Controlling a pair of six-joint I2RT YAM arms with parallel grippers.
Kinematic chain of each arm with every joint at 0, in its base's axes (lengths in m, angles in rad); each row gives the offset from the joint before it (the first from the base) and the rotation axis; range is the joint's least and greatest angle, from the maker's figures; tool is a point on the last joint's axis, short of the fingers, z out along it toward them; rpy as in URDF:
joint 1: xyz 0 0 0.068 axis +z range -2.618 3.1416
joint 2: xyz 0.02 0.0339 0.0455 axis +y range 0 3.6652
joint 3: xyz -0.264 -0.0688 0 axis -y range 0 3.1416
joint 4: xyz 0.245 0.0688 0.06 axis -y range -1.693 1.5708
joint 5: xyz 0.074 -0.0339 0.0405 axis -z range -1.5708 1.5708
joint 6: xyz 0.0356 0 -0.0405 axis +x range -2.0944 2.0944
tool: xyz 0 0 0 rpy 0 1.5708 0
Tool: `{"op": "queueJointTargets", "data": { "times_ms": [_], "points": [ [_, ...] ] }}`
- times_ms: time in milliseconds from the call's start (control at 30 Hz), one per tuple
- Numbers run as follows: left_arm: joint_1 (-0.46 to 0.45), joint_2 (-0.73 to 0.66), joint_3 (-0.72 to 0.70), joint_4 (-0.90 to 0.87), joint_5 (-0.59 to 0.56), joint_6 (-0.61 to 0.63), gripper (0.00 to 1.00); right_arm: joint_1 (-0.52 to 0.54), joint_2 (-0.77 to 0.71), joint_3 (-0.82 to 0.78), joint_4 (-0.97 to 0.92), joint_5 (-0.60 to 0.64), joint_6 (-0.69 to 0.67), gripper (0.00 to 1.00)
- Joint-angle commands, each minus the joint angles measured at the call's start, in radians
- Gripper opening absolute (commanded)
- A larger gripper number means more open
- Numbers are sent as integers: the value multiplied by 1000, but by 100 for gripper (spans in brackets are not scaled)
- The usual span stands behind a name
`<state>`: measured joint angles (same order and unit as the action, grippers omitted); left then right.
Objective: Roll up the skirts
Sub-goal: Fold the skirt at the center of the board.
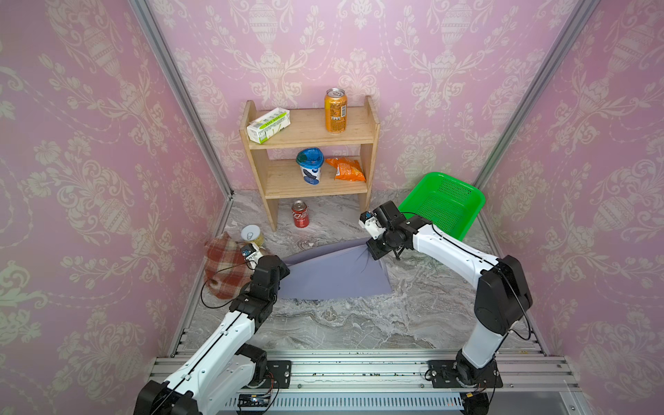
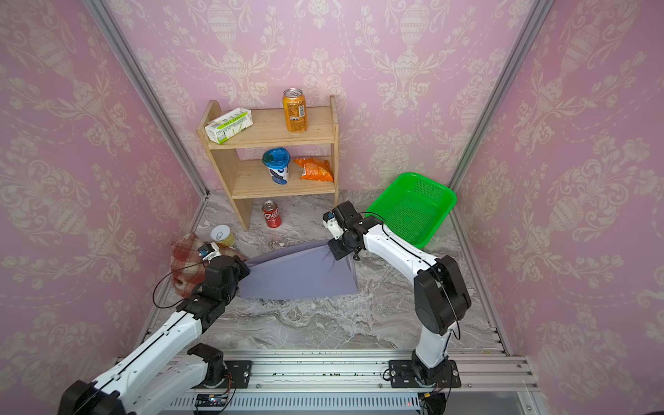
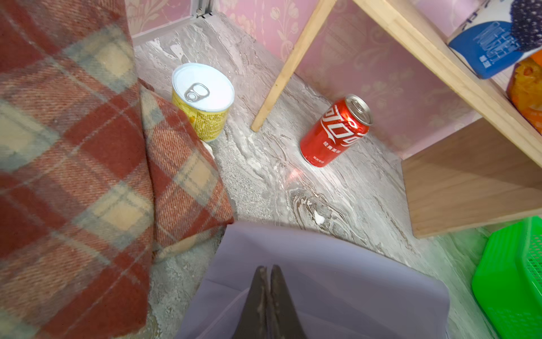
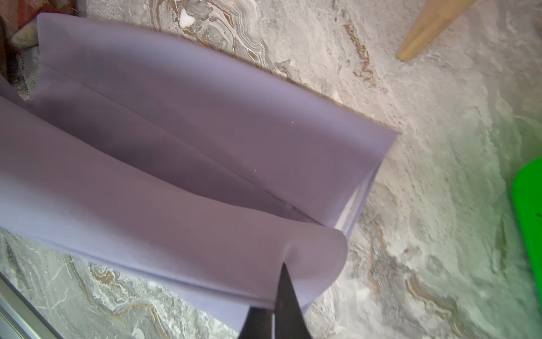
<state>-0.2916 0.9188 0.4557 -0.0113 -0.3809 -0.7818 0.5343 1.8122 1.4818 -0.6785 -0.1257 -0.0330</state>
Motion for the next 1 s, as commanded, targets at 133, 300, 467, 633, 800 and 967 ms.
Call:
{"op": "queueJointTargets", "data": {
  "times_ms": [133,300,467,633,800,967],
  "points": [
    [34,143,35,49,-45,29,0,-54,175,174,-95,-53,-43,0],
    [53,247,73,99,-43,50,0,-78,266,277,-132,-60,-47,0],
    [67,359,141,132,-25,79,0,-109,344,392,-215,-21,-37,0],
    [86,437,178,145,-3,87,0,-126,346,430,-254,8,-13,1],
    [101,484,183,155,9,93,12,-138,393,498,-301,9,-6,100],
    [103,488,185,150,6,111,71,-144,316,417,-242,-14,31,100]
  ]
}}
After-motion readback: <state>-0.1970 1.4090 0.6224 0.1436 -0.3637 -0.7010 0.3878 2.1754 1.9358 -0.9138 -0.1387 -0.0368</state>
